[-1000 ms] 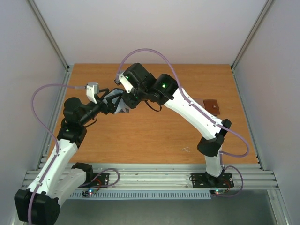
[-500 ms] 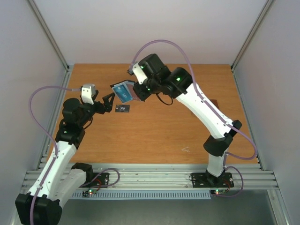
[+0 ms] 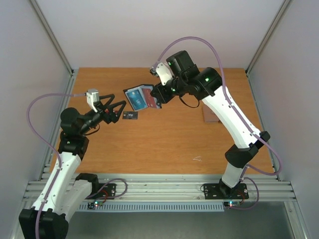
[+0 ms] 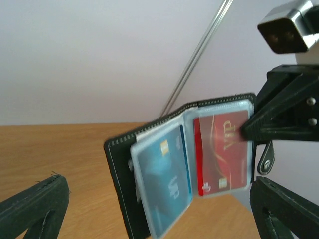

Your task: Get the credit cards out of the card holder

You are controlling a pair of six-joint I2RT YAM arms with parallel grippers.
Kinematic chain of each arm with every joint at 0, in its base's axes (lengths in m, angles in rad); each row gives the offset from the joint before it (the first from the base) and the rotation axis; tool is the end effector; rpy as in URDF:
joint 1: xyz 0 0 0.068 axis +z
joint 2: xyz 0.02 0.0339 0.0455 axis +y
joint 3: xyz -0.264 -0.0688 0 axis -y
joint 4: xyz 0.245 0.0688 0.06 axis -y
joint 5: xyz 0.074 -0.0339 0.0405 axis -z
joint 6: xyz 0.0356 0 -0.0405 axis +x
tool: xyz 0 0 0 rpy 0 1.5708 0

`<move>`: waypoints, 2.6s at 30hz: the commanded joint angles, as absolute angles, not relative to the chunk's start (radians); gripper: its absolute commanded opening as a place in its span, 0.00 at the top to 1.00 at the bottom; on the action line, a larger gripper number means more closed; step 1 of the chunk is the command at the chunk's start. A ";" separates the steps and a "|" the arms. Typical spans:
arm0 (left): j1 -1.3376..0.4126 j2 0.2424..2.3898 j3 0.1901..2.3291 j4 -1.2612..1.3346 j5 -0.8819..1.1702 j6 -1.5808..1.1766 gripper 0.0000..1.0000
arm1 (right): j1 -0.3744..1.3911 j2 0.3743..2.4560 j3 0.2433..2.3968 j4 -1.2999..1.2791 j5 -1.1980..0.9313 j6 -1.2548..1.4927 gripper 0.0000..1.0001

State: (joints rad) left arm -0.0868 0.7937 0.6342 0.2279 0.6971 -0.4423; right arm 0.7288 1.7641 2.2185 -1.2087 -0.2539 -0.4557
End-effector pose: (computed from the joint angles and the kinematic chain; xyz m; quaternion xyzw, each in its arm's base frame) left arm 0.1847 -0.0390 0.3290 0.1323 0.6755 -0.4046 0.6021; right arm 0.2503 0.2355 0.4598 -0.5499 0.7273 0.1687 0.3743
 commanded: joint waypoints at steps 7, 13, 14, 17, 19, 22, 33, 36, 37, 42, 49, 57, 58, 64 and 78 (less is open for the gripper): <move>-0.105 0.818 0.619 0.301 0.822 -0.582 0.01 | 0.732 1.692 2.191 -1.164 -0.649 -0.572 0.99; -0.107 0.796 0.608 0.319 0.941 -0.537 0.14 | 0.733 1.680 2.180 -1.196 -0.723 -0.635 0.99; -0.107 0.796 0.604 0.347 0.961 -0.554 0.18 | 0.732 1.680 2.180 -1.203 -0.733 -0.647 0.99; -0.107 0.791 0.602 0.411 1.009 -0.599 0.68 | 0.731 1.684 2.190 -1.230 -0.757 -0.666 0.99; -0.106 0.788 0.603 0.423 1.021 -0.609 0.98 | 0.725 1.682 2.189 -1.232 -0.760 -0.668 0.99; -0.106 0.785 0.601 0.429 1.039 -0.628 1.00 | 0.693 1.673 2.164 -1.203 -0.754 -0.634 0.97; -0.106 0.752 0.650 0.015 0.370 -0.671 1.00 | 0.541 1.675 2.151 -1.154 -0.371 -0.320 0.58; -0.106 0.752 0.673 -0.095 0.251 -0.605 1.00 | 0.636 1.657 2.155 -1.112 -0.299 -0.346 0.62; -0.107 0.751 0.681 -0.120 0.227 -0.575 1.00 | 0.700 1.648 2.155 -1.095 -0.267 -0.402 0.61; -0.109 0.751 0.691 -0.113 0.265 -0.518 1.00 | 0.860 1.713 2.138 -0.977 -0.658 -0.506 0.60; -0.107 0.713 0.627 0.266 0.543 -0.760 1.00 | 0.799 1.778 1.992 -0.686 -0.872 -0.224 0.67; -0.108 0.714 0.623 0.391 0.709 -0.760 1.00 | 0.700 1.800 1.863 -0.377 -0.991 0.025 0.73; -0.110 0.716 0.627 0.404 0.725 -0.765 1.00 | 0.700 1.803 1.868 -0.396 -0.984 0.017 0.73; -0.109 0.713 0.633 0.462 0.802 -0.799 1.00 | 0.700 1.833 1.912 -0.580 -0.914 -0.133 0.74; -0.109 0.730 0.640 0.526 0.854 -0.828 1.00 | 0.720 1.828 1.982 -0.772 -1.112 -0.351 0.78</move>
State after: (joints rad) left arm -0.1062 0.7345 0.6258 0.3725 0.7979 -0.8162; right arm 0.7021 1.8313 1.9484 -0.6834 -1.0569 -0.2760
